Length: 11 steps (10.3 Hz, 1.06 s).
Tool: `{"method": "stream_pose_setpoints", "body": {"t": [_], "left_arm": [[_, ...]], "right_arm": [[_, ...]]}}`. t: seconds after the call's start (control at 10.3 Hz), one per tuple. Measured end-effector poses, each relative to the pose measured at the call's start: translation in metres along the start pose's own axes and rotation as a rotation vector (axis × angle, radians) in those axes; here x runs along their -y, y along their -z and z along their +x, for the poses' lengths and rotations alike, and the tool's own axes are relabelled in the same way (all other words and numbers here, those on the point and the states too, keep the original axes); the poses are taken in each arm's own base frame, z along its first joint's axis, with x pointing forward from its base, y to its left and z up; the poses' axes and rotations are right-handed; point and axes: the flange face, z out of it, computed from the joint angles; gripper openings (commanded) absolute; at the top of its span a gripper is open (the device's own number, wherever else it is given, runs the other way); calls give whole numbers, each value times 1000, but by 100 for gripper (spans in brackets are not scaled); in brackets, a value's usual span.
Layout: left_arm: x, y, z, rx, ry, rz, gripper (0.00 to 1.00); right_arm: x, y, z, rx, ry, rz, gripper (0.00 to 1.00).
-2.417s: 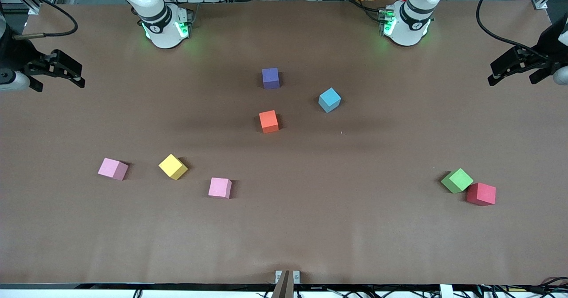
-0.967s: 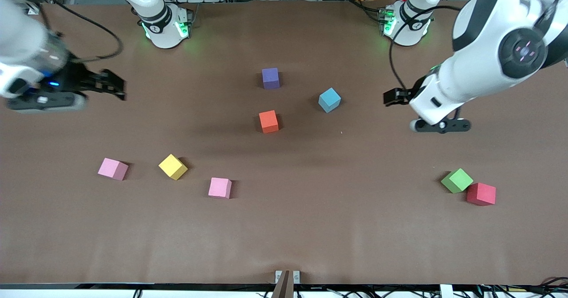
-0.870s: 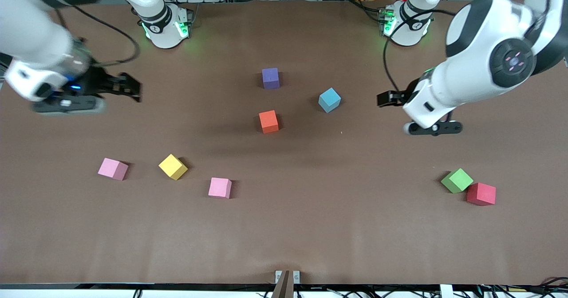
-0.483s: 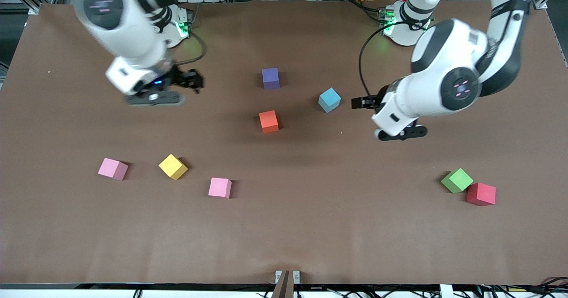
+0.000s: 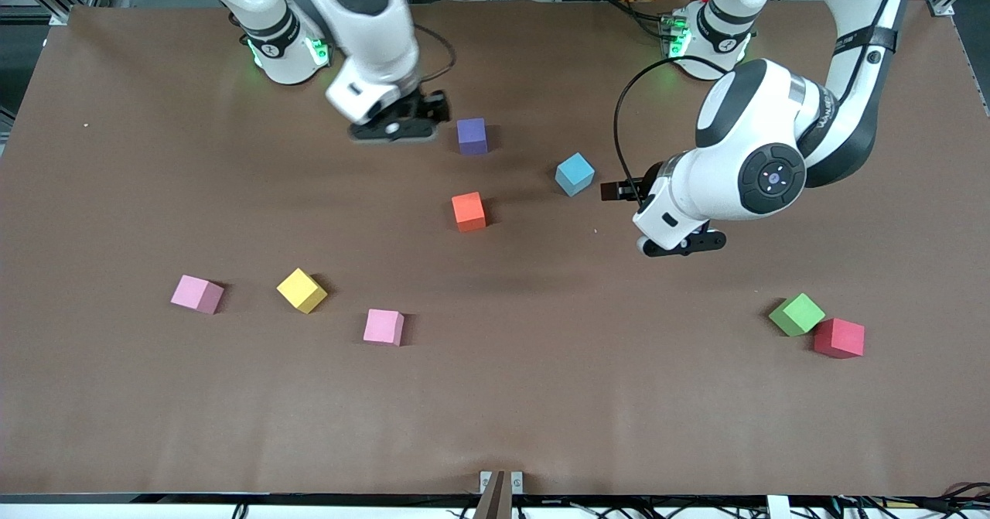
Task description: Arrange blocks into number 1
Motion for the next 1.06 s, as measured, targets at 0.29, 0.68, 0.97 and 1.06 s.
{"method": "stream_pose_setpoints", "body": {"t": [0.29, 0.68, 0.97, 1.06], "left_arm": [[5, -46, 31, 61, 27, 16, 100], [24, -76, 59, 119, 166, 11, 100], [65, -77, 78, 184, 283, -79, 100], [71, -83, 82, 204, 299, -92, 100]], "right_arm": [[49, -70, -41, 39, -22, 3, 100], [46, -158, -52, 38, -4, 22, 100], [47, -185, -54, 38, 3, 11, 100], [49, -191, -56, 43, 1, 8, 100]]}}
